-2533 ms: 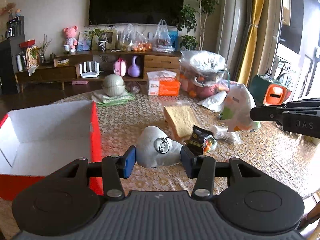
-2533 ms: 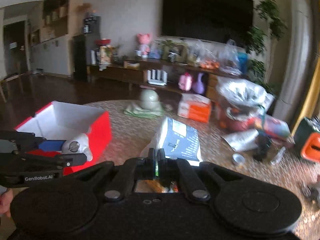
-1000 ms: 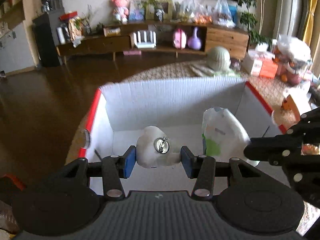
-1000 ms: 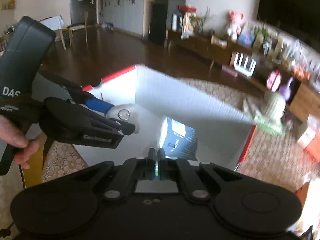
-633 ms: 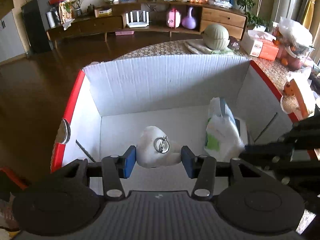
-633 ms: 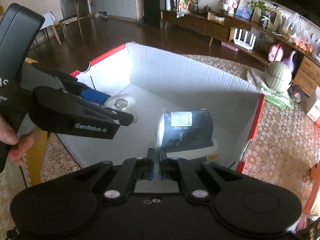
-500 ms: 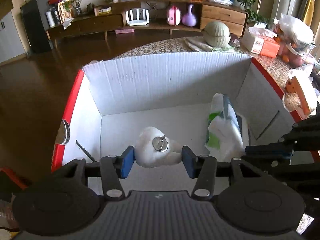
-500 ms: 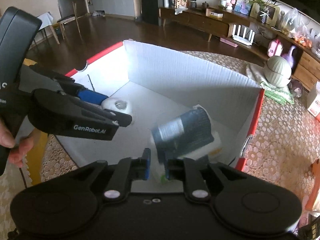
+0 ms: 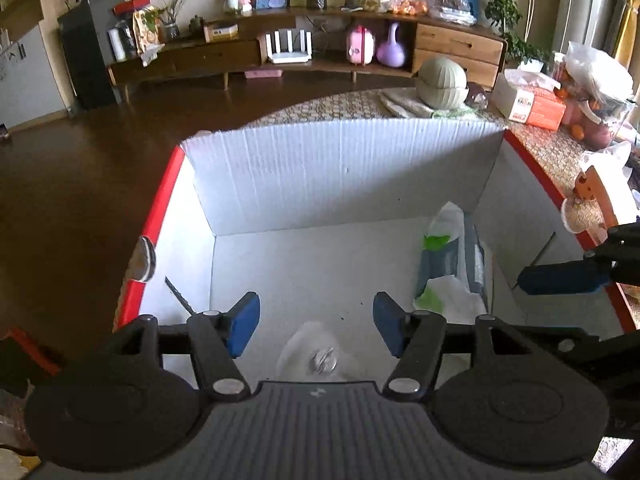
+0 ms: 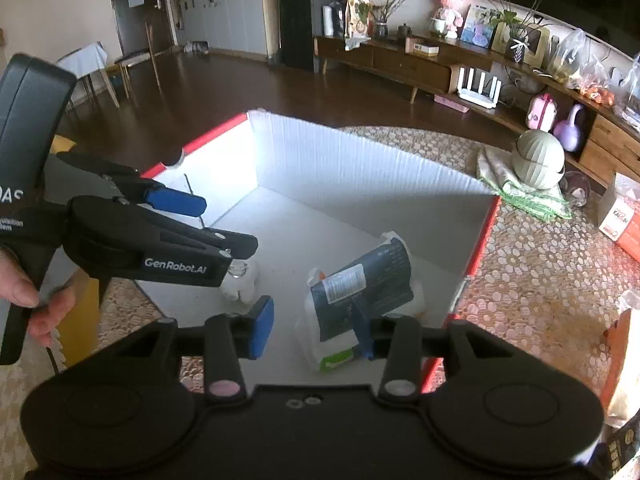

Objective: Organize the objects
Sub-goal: 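Open left tool to drop the white object while right tool releases the wipes pack in the box, then move both tools back from the box toward the items on the table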

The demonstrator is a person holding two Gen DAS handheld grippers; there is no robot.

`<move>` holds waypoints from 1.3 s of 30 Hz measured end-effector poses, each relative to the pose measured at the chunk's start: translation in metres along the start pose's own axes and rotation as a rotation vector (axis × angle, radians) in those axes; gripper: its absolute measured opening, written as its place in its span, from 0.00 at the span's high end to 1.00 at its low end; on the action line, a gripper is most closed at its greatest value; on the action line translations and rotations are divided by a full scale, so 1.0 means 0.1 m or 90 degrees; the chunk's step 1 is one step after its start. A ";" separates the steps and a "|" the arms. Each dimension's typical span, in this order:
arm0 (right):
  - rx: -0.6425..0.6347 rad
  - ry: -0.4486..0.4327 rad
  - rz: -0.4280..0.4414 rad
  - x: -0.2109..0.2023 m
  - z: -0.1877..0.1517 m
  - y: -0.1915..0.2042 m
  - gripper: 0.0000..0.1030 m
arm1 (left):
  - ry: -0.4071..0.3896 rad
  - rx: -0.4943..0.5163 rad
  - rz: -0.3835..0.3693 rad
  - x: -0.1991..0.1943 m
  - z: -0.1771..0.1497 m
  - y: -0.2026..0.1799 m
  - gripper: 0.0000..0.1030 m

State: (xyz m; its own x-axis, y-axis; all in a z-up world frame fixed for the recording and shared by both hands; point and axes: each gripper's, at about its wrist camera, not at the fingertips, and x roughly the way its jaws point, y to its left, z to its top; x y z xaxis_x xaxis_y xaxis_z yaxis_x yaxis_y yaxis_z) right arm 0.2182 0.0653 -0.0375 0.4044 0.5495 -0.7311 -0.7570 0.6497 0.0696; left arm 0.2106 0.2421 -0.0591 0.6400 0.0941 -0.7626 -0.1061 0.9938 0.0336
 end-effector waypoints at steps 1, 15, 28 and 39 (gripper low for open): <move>0.002 -0.004 0.000 -0.04 0.00 0.00 0.58 | -0.004 -0.001 0.001 -0.03 0.00 -0.01 0.40; 0.018 -0.064 0.004 -0.69 -0.17 -0.08 0.48 | -0.099 -0.004 0.011 -0.72 -0.09 -0.24 0.36; 0.049 -0.111 0.000 -1.18 -0.53 -0.18 0.22 | -0.160 0.004 0.000 -1.22 -0.28 -0.68 0.26; 0.111 -0.118 -0.037 -1.47 -0.93 -0.53 0.04 | -0.172 -0.013 -0.020 -1.32 -0.51 -1.11 0.18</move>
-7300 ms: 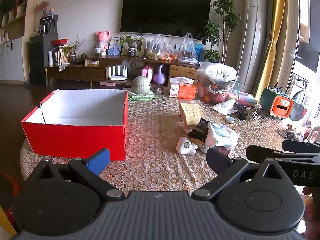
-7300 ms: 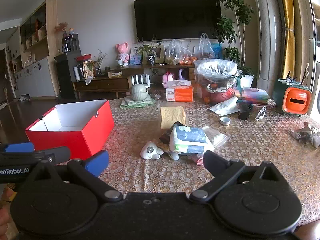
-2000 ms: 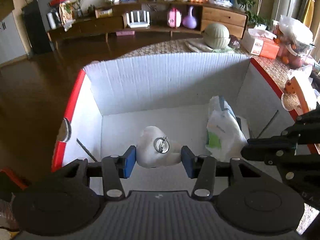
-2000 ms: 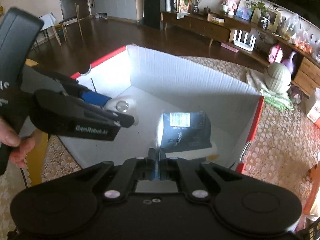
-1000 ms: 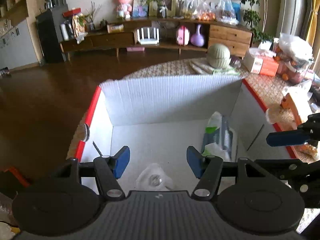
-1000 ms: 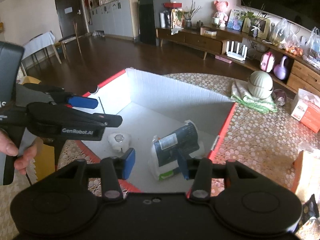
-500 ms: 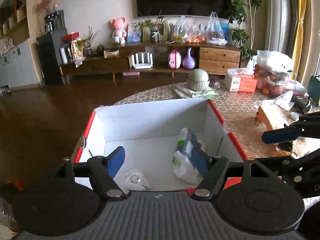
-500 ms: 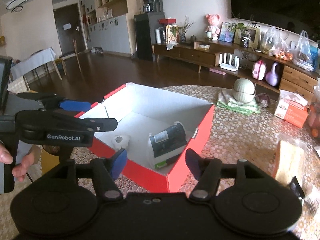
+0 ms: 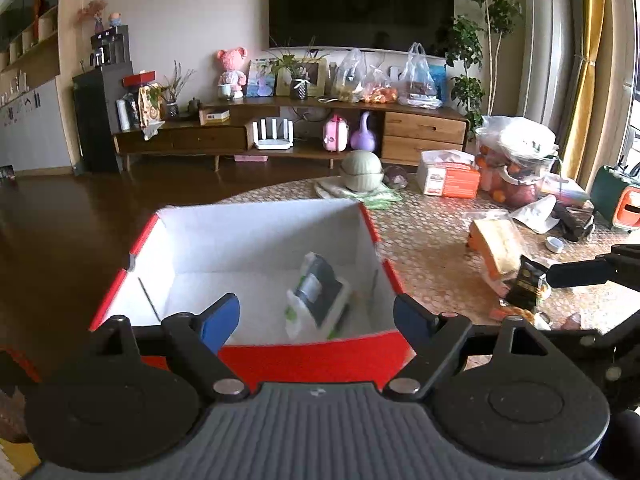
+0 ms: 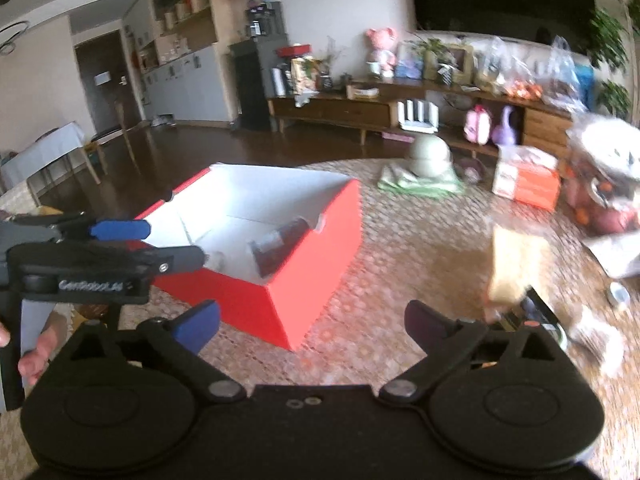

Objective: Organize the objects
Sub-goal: 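Move both tools back from the box toward the items on the table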

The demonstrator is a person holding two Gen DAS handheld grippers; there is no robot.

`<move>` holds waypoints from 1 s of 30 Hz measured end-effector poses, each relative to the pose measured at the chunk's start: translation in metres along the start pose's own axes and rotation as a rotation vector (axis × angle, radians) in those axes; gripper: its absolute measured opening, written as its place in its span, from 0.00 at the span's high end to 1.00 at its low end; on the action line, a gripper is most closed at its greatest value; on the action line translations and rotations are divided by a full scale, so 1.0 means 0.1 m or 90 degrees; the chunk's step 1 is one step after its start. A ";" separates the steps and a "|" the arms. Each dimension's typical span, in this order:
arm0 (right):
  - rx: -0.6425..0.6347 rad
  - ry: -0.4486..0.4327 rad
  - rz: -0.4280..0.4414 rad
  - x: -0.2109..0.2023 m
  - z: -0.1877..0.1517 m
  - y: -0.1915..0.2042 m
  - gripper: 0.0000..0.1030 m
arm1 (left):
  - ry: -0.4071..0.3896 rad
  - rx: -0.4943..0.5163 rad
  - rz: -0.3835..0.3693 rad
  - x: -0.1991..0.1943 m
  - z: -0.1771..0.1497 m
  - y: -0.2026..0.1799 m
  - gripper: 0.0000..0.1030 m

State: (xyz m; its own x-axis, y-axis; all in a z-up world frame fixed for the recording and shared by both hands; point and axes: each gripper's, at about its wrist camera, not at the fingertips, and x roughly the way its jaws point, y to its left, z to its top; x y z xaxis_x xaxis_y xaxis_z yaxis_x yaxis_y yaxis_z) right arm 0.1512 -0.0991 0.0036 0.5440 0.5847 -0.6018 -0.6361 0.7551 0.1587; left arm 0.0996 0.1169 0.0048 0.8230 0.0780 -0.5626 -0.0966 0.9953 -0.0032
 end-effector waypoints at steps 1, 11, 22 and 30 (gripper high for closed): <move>0.002 -0.001 -0.003 -0.03 -0.03 -0.04 0.04 | 0.002 0.001 -0.005 0.01 -0.03 -0.05 0.18; 0.058 -0.005 -0.075 -0.31 -0.41 -0.65 0.02 | 0.010 0.009 -0.048 0.09 -0.16 -0.56 0.07; 0.067 -0.038 -0.190 -0.52 -0.75 -1.20 0.02 | 0.002 0.066 -0.099 0.39 -0.15 -1.26 0.00; 0.064 -0.021 -0.231 -0.46 -0.91 -1.51 0.01 | 0.019 0.110 -0.132 0.73 -0.12 -1.73 0.00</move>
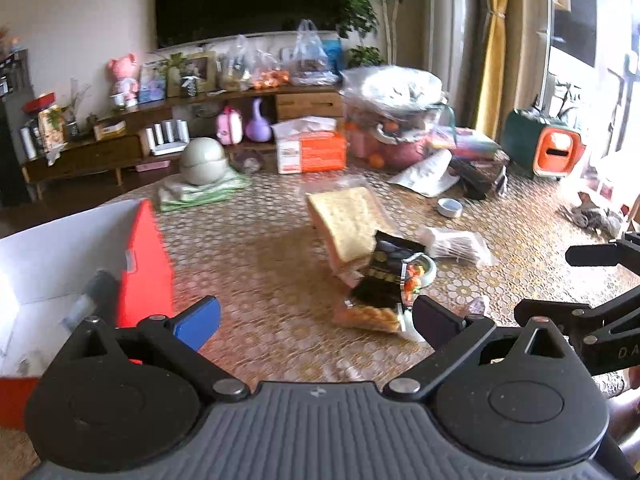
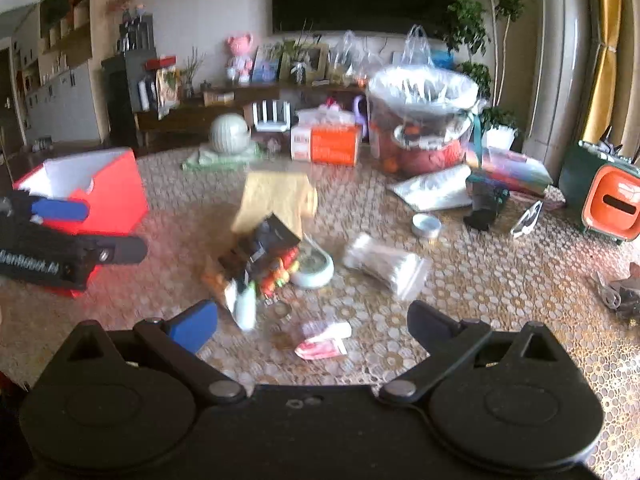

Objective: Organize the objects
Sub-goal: 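Move both tools back from the box toward the items on the table, then grasp the black snack packet with left tool while right tool grasps the pink-labelled packet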

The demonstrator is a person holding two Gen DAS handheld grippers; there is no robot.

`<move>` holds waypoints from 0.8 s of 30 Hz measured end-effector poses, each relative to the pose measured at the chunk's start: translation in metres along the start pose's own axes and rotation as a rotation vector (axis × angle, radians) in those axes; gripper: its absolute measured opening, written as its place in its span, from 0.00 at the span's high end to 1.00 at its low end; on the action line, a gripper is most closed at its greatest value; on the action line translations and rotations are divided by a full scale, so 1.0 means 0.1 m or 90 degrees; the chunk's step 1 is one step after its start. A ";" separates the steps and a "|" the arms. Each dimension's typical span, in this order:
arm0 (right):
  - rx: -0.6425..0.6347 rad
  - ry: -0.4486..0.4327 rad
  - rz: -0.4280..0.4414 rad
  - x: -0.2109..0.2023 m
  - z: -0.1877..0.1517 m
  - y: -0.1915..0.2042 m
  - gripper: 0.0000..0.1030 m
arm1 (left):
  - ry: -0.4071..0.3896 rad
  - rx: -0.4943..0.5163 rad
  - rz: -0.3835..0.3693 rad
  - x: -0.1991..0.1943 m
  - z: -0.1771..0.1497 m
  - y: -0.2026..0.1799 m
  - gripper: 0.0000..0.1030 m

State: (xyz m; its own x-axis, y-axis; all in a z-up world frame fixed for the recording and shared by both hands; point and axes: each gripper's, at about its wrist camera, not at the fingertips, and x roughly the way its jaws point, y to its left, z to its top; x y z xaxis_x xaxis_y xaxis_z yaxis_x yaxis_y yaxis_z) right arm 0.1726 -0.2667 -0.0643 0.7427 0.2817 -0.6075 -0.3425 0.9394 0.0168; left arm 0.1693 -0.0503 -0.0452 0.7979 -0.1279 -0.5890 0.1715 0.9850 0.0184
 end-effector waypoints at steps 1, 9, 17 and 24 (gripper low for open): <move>-0.009 0.009 0.003 0.04 -0.01 -0.02 0.01 | 0.002 0.002 -0.001 0.05 0.01 -0.03 0.00; -0.045 0.045 0.042 0.28 -0.08 -0.02 0.08 | 0.020 0.020 -0.026 0.50 0.10 -0.26 0.00; -0.047 0.062 0.039 0.59 -0.10 -0.08 0.23 | 0.033 0.050 -0.020 0.92 0.18 -0.41 0.00; -0.026 0.086 0.066 0.75 -0.14 -0.13 0.30 | 0.041 0.067 -0.044 1.19 0.18 -0.45 0.00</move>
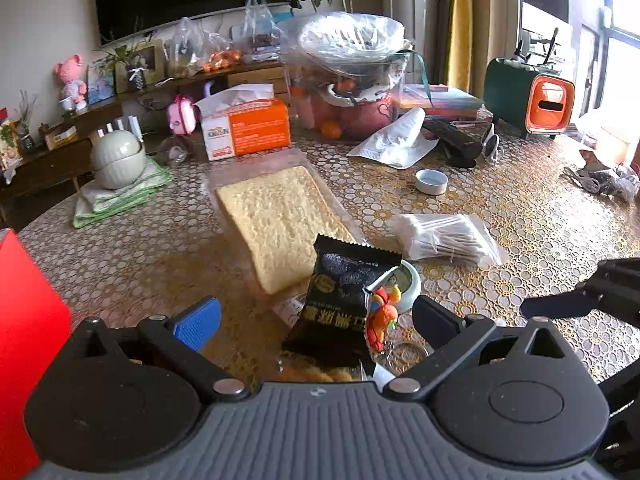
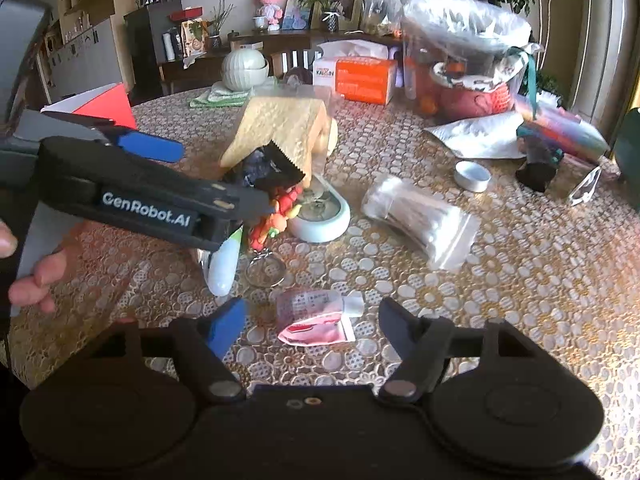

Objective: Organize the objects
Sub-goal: 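Grasp the black snack packet with left tool while right tool grasps the pink-labelled packet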

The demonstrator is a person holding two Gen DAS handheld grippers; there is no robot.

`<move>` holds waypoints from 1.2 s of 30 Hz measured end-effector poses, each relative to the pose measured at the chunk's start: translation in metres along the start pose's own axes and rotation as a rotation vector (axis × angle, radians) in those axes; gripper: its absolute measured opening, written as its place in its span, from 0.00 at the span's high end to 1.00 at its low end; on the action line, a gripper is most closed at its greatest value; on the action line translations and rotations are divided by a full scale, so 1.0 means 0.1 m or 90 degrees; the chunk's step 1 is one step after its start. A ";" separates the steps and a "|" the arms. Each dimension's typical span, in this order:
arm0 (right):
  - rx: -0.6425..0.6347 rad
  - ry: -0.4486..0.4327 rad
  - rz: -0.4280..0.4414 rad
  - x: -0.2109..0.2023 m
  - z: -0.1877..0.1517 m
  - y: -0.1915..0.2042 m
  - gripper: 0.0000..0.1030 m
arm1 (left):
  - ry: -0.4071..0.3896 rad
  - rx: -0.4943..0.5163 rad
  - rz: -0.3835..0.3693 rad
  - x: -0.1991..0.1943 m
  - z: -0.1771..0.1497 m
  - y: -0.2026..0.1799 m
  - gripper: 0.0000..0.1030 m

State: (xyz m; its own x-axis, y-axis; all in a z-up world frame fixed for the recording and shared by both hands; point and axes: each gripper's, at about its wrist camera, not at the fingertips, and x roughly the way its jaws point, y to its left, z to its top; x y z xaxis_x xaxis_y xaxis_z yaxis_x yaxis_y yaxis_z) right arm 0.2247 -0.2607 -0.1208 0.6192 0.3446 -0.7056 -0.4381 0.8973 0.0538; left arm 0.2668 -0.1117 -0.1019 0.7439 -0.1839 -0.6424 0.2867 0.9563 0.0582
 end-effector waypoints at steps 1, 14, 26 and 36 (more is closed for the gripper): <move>0.002 0.001 0.002 0.01 0.00 0.00 0.30 | 0.001 0.000 -0.003 0.03 0.00 0.01 0.01; 0.017 0.007 0.006 0.11 -0.01 -0.04 0.46 | 0.000 -0.001 -0.034 0.19 0.02 0.00 0.35; 0.020 0.004 -0.005 -0.01 0.02 0.02 0.52 | 0.006 0.006 -0.030 0.11 0.01 -0.01 0.69; -0.008 -0.019 -0.006 -0.35 0.11 0.22 0.52 | 0.000 -0.026 -0.039 -0.27 -0.01 0.10 0.69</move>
State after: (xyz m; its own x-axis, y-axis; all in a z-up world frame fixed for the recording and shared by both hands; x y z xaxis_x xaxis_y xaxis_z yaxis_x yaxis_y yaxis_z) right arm 0.2001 -0.2505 -0.0871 0.6428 0.3443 -0.6842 -0.4399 0.8972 0.0382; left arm 0.2486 -0.0974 -0.0843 0.7259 -0.2426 -0.6436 0.3074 0.9515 -0.0120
